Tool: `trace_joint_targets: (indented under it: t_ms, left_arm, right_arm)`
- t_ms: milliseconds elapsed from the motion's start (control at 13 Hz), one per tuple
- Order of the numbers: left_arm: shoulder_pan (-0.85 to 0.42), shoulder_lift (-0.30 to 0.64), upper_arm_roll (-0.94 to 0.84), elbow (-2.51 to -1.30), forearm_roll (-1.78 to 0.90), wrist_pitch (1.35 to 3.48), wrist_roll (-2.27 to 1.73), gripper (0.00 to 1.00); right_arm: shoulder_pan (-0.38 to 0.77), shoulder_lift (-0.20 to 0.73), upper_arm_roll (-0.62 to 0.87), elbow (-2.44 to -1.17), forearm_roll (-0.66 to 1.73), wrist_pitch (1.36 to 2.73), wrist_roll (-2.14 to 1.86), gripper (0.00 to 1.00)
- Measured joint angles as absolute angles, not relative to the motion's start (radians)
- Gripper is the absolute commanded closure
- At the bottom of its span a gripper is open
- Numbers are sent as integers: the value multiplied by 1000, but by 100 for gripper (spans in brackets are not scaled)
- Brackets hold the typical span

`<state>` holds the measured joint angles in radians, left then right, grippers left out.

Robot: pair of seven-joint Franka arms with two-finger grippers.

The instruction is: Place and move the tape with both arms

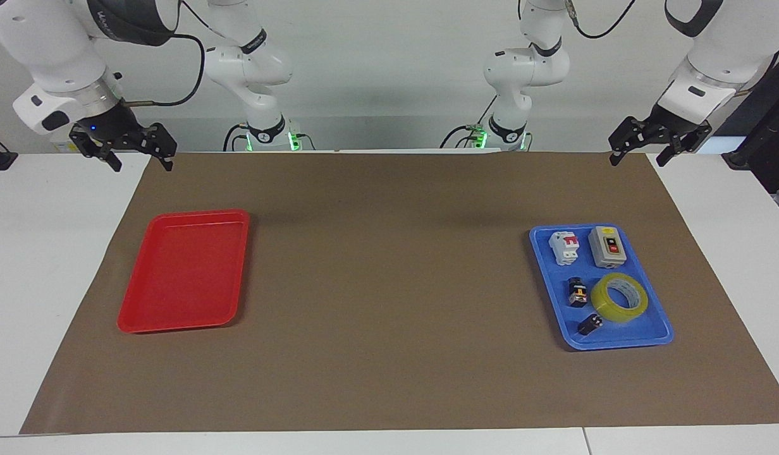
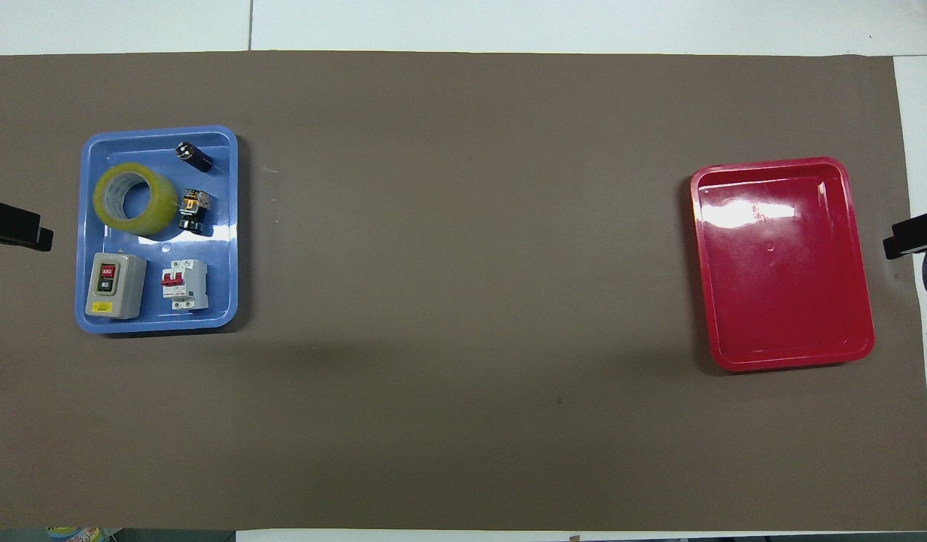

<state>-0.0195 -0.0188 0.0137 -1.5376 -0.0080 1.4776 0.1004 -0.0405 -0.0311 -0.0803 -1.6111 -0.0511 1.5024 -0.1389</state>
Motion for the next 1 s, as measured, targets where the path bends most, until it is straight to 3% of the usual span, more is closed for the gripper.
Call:
trace_joint_targets:
  t_ms: [615,1000]
  left_arm:
    - [-18,-14,15,-1539,-8,1483,100,0]
    - [-9,64,19,-1541,-8,1588,97,0]
  right_arm:
    - [-41,-31,-80,-1611,-51,1503,-139,0]
    - [-41,-31,-80,-1611,-51,1503,-139,0]
